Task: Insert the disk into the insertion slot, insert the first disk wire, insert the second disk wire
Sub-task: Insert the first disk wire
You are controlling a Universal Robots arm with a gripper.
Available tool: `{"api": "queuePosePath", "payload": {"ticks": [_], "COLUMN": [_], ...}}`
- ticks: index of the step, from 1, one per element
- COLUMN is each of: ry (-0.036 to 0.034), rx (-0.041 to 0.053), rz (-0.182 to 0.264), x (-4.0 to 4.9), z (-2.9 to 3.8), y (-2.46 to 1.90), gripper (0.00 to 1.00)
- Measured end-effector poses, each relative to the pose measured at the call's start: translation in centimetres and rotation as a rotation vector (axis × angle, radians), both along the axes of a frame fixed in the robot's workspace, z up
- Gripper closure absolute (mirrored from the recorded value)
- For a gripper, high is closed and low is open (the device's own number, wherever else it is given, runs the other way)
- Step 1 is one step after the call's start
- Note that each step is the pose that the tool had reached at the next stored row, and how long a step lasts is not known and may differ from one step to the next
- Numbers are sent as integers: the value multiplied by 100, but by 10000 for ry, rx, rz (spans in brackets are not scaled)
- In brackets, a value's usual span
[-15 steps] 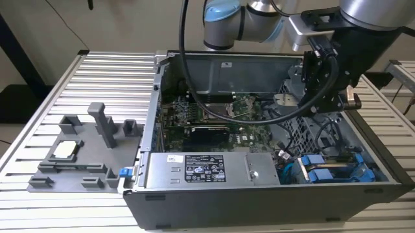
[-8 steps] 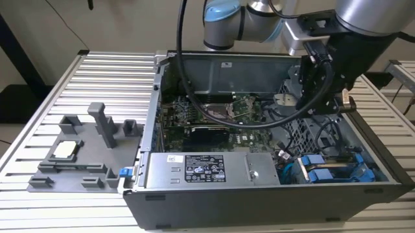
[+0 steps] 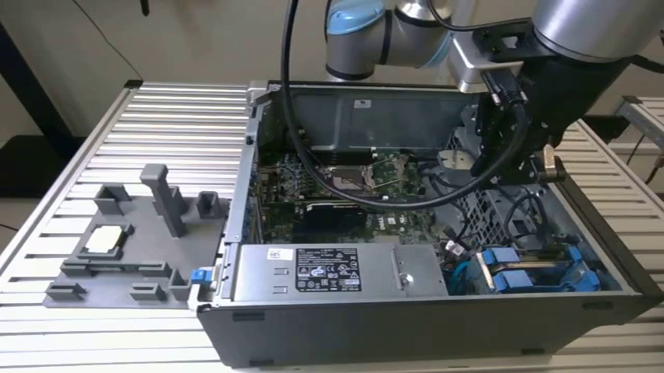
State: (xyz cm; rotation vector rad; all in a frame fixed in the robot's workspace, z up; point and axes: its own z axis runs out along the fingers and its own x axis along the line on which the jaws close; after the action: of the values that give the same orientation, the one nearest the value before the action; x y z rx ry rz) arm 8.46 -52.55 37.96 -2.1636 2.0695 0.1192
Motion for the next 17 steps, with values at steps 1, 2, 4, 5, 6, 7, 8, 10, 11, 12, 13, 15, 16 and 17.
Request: {"api": "queuePosePath", "payload": {"ticks": [1, 2, 4, 5, 6, 7, 8, 10, 11, 12, 13, 15, 16, 17], "ry": [0, 0, 0, 0, 0, 0, 0, 0, 0, 0, 0, 0, 0, 0], "rx": [0, 1, 2, 1, 2, 2, 2, 2, 2, 2, 2, 2, 2, 2], "rz": [0, 0, 0, 0, 0, 0, 0, 0, 0, 0, 0, 0, -1, 0], "x": [0, 0, 0, 0, 0, 0, 0, 0, 0, 0, 0, 0, 0, 0], "z": [0, -1, -1, -1, -1, -2, -2, -2, -2, -2, -2, -2, -2, -2], "y": [0, 0, 0, 0, 0, 0, 0, 1, 1, 1, 1, 1, 2, 2], "gripper": [73, 73, 73, 73, 73, 73, 73, 75, 83, 83, 83, 84, 84, 84]}}
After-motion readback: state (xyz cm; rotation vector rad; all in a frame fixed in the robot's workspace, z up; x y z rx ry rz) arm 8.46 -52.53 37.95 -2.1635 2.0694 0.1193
